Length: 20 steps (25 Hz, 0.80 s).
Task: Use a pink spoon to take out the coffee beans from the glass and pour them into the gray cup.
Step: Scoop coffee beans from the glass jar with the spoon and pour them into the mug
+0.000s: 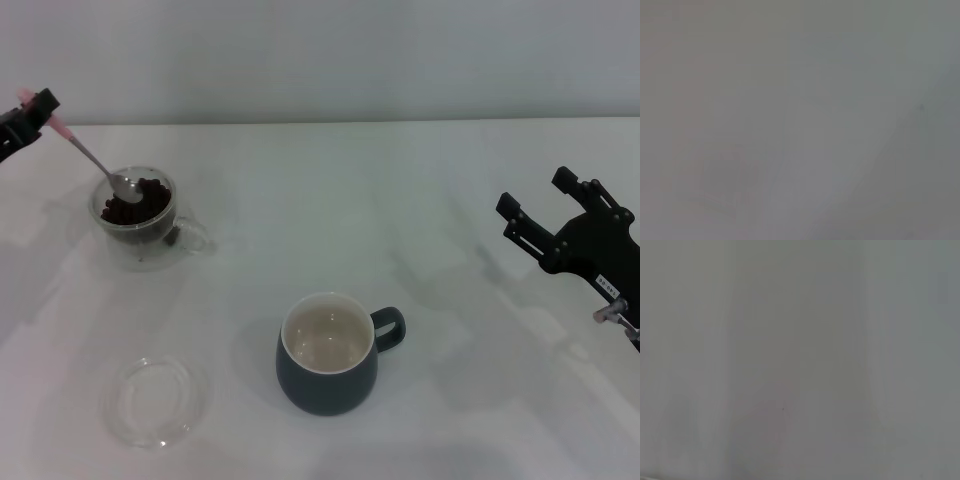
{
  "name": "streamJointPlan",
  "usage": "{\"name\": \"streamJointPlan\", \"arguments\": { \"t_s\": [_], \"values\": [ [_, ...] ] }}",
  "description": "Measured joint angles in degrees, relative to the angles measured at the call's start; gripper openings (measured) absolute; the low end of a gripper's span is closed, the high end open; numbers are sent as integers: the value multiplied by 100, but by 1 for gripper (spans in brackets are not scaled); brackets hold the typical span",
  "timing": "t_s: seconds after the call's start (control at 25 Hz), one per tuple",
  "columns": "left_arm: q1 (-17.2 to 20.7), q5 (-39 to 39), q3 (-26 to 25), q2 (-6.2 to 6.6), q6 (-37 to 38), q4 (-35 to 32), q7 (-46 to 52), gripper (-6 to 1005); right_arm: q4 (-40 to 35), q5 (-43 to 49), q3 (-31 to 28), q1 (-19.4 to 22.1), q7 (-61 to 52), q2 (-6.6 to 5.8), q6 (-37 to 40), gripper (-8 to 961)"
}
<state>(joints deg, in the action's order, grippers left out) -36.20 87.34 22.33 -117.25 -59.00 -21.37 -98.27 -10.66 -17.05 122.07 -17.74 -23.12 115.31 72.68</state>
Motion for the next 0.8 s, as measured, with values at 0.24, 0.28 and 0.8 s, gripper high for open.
{"name": "streamJointPlan", "arguments": {
  "t_s": [0.24, 0.28, 0.8],
  "values": [
    [-25, -79, 51, -84, 152, 19, -25, 129, 3, -36, 0, -1, -12, 0, 0, 875],
    [-14, -80, 97, -99, 264, 20, -27, 129, 4, -57, 0, 3, -15, 0, 0, 875],
    [53, -38, 140, -134, 428, 159, 61, 129, -23, -62, 1, 8, -24, 0, 1, 875]
  ]
}}
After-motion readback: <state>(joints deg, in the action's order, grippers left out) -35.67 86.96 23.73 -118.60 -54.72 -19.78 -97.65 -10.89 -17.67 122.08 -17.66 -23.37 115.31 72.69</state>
